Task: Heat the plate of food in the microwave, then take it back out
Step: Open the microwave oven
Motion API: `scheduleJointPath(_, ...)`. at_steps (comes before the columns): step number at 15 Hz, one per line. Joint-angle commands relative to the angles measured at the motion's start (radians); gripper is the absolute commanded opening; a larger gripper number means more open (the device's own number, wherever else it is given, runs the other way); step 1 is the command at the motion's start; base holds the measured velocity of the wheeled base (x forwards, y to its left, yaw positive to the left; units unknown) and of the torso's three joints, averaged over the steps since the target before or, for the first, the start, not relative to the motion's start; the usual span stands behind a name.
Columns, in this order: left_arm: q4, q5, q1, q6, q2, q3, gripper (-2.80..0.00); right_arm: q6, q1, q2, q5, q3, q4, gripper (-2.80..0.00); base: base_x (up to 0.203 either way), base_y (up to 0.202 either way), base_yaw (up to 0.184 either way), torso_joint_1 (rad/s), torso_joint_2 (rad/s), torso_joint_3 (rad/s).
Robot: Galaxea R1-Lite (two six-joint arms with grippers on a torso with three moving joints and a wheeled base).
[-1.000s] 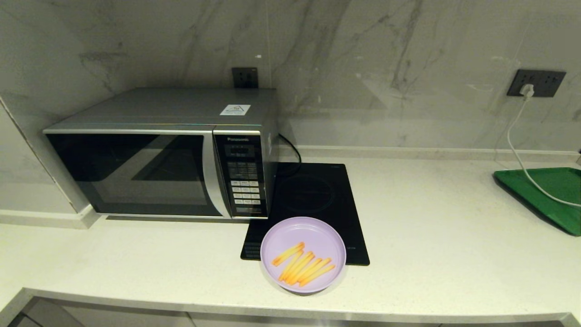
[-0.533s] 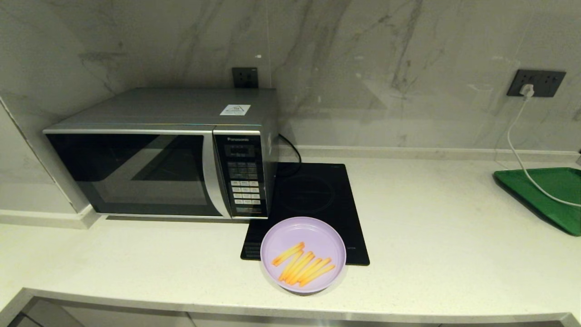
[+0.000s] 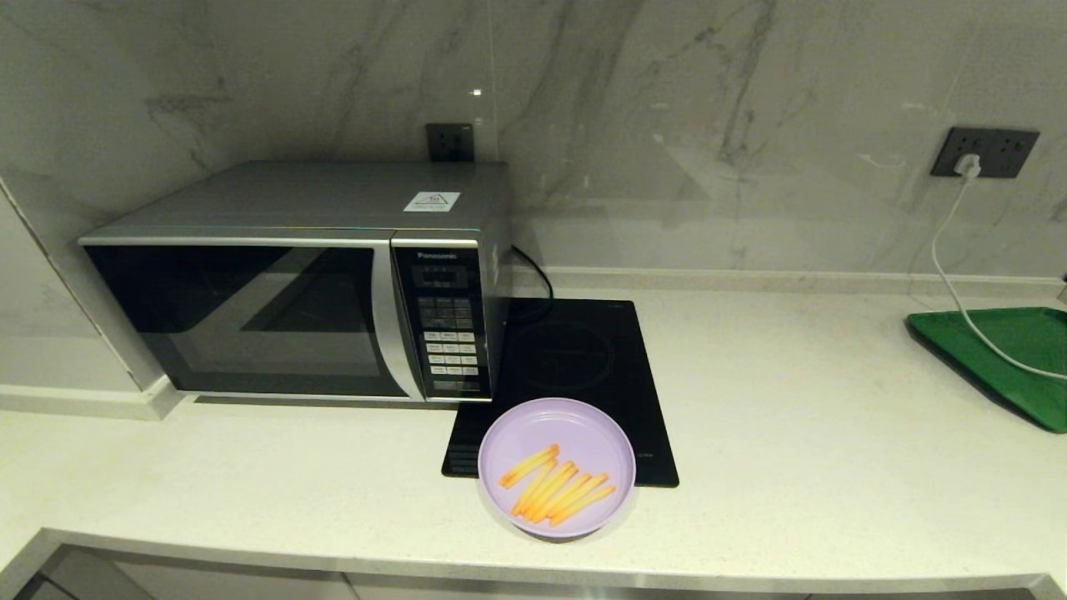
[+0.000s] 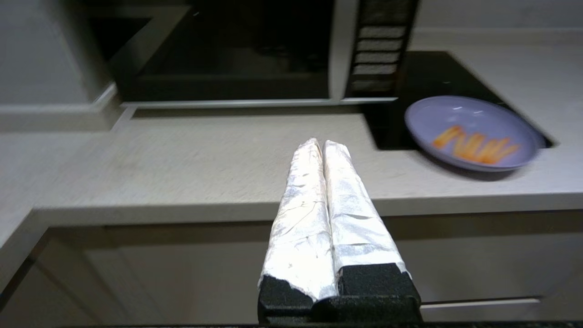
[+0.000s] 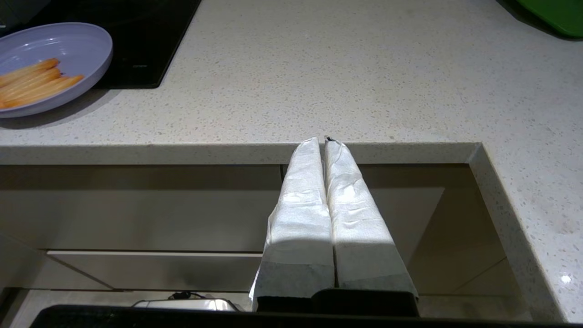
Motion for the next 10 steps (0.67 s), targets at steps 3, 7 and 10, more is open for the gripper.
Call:
scheduleJointPath(3, 0.296, -0.266, -0.015, -0.076, 0.204, -0.341, -2.80, 0.001, 0.000, 0.000, -0.001, 0.000, 0.001, -2.80, 0.000, 0.000, 0.000, 0.000, 0.00, 0.000)
scheduleJointPath(7, 0.212, -0.333, -0.307, -0.265, 0.510, -0.404, -2.80, 0.001, 0.000, 0.000, 0.000, 0.000, 0.001, -2.80, 0.000, 0.000, 0.000, 0.000, 0.00, 0.000)
scheduleJointPath(10, 0.016, -0.327, -0.389, -0.371, 0.740, -0.419, 0.00, 0.001, 0.000, 0.000, 0.000, 0.000, 0.001, -2.80, 0.000, 0.000, 0.000, 0.000, 0.00, 0.000)
